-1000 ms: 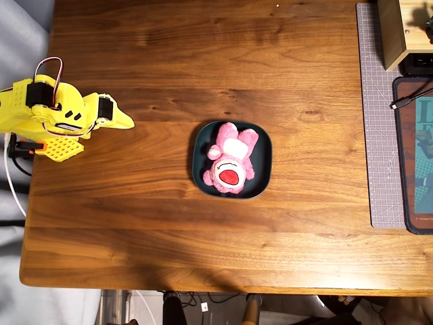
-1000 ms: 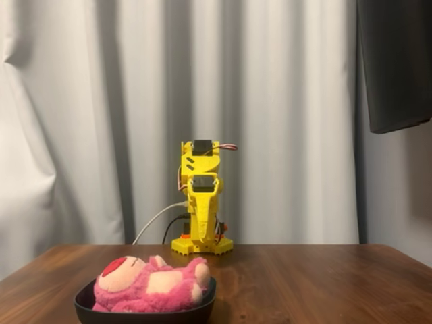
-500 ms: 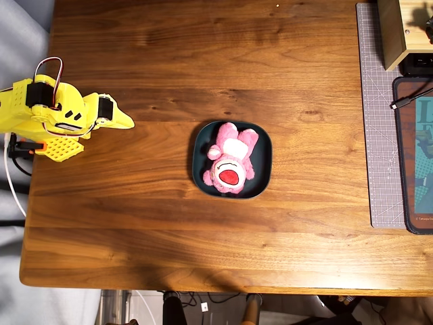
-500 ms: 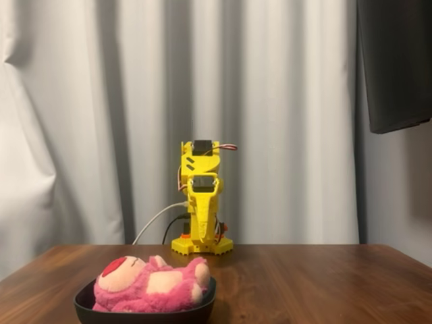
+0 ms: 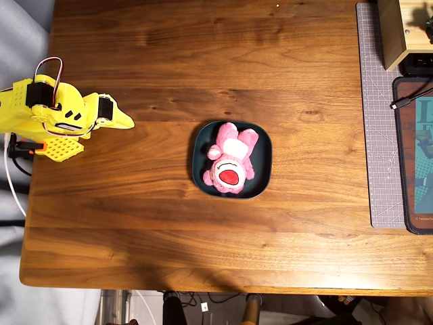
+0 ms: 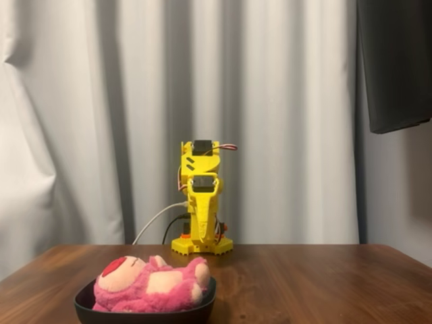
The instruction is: Grasp a strawberry bear and put it in the bin.
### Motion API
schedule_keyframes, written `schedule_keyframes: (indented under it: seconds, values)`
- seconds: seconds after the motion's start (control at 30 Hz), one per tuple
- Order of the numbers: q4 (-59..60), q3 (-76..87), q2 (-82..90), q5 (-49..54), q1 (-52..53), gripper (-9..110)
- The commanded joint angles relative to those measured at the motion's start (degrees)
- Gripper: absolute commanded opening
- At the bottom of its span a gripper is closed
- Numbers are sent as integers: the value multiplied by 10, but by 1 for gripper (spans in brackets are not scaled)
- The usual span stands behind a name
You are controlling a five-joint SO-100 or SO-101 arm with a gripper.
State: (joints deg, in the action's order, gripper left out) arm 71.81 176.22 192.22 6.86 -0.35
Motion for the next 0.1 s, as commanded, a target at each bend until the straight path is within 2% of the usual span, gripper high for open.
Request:
schedule_keyframes:
  seconds: [0.0,0.07]
  values:
    - [3,-10,17,0,-11,0]
    - [3,-10,17,0,-11,0]
